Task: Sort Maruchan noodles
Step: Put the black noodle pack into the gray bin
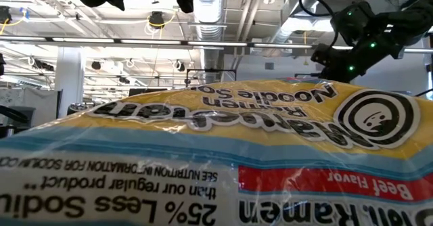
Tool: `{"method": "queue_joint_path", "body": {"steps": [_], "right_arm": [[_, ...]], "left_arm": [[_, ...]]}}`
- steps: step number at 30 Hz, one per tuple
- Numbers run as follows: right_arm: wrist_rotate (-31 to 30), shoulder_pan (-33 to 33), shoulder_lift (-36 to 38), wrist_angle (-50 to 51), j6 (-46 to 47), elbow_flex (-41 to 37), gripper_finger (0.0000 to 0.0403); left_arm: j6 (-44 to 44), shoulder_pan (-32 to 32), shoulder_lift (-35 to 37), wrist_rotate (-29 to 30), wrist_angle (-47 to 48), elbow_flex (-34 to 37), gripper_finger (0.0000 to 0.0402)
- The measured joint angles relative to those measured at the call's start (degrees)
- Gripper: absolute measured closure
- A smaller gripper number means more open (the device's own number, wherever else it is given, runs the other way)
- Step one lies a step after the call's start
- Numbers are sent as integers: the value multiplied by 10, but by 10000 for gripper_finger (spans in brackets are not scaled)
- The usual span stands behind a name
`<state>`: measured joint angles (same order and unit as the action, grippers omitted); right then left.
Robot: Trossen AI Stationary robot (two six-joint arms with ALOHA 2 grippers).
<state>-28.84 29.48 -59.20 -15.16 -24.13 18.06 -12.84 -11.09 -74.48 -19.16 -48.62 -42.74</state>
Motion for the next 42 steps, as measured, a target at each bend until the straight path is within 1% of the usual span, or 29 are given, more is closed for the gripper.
{"method": "queue_joint_path", "body": {"steps": [3, 6, 10, 15, 20, 25, 29, 33, 38, 42], "right_arm": [[-1, -7, 0, 8, 50, 0, 377], [1, -11, 0, 42, 103, 6, 366], [2, -11, 0, 108, 167, 27, 334], [18, -14, 0, 169, 212, 52, 291], [23, -49, 0, 261, 245, 88, 254], [20, -80, 0, 360, 281, 128, 228], [20, -89, 0, 444, 322, 161, 221], [20, -99, 0, 500, 359, 195, 221], [20, -119, 0, 505, 362, 245, 222], [19, -119, 0, 486, 330, 291, 221]], "left_arm": [[0, 0, 0, 0, 1, 0, 244], [0, 0, 0, 0, 1, 0, 244], [0, 0, 0, 0, 1, 0, 244], [0, 0, 0, 0, 1, 0, 244], [0, 0, 0, 0, 1, 0, 244], [0, 0, 0, 0, 1, 0, 244], [0, 0, 0, 0, 1, 0, 244], [0, 0, 0, 0, 1, 0, 244], [-4, 0, 0, 0, 1, 0, 244], [-4, 0, 0, 0, 1, 0, 244]]}}
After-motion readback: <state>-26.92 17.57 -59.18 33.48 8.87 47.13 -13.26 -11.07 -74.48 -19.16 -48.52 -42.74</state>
